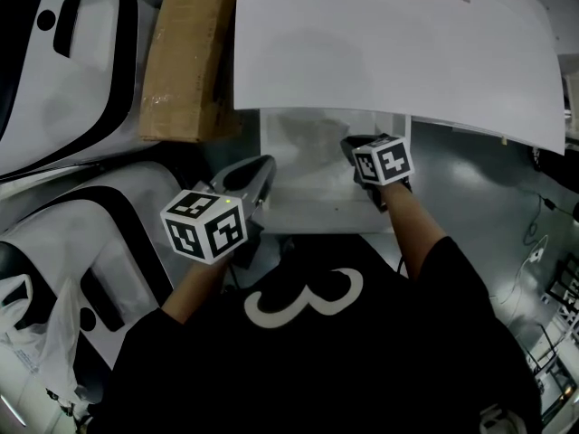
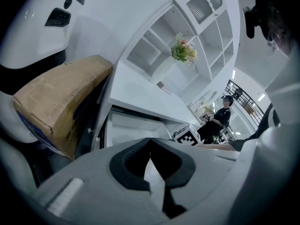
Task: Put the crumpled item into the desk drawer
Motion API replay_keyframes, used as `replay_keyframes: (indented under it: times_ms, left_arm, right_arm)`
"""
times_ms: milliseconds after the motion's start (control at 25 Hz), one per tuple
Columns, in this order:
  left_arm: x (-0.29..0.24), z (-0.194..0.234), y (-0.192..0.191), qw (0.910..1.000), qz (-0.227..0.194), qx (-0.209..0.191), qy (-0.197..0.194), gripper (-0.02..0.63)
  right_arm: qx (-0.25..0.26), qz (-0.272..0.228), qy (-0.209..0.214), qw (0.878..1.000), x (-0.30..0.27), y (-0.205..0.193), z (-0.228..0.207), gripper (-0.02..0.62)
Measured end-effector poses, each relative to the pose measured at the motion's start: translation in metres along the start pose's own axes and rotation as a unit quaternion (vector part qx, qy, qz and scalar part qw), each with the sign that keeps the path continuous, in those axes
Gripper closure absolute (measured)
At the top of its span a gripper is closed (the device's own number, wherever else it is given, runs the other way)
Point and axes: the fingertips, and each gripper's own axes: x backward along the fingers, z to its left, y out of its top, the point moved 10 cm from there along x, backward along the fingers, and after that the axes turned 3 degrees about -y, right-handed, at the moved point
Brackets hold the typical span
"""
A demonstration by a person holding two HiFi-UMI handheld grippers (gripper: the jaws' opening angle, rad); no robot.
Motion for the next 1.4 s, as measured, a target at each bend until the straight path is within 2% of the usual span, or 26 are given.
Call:
replay_keyframes:
  times_ms: [320,640,800,1040,1200,1400]
  left_arm:
    - [0.000,0.000,-0.002,1.0000,-0.001,0.001,-0.001,0.595]
    - [0.004,-0.007,-0.003,1.0000,-0.007,-0.005,-0.001,0.595]
    - [0.009,-0.013,-0.002,0.9998,-0.014,-0.011,-0.006,0.595]
    - [0.021,-0.035,-0.004,0.9992,-0.024,-0.027,-0.018,0.595]
    - [0.036,-0.053,-0.007,0.9983,-0.033,-0.043,-0.024,0.595]
    - [0.063,-0.079,-0.015,0.9962,-0.051,-0.060,-0.036,0.595]
  right_arm:
    - [-0.011,0.013,-0.001,1.000,-0.005,-0.006,-0.003,0.523]
    - [-0.034,-0.014,-0.013,0.999,0.010,-0.008,-0.008,0.411]
    - [-0.049,-0.047,-0.016,0.998,0.033,-0.004,-0.012,0.396]
    - [-0.040,-0.119,-0.006,0.992,0.089,0.004,0.003,0.396]
    - [-0.023,-0.180,0.035,0.983,0.132,0.008,0.032,0.397]
    - [0.008,-0.256,0.050,0.965,0.189,-0.002,0.075,0.457]
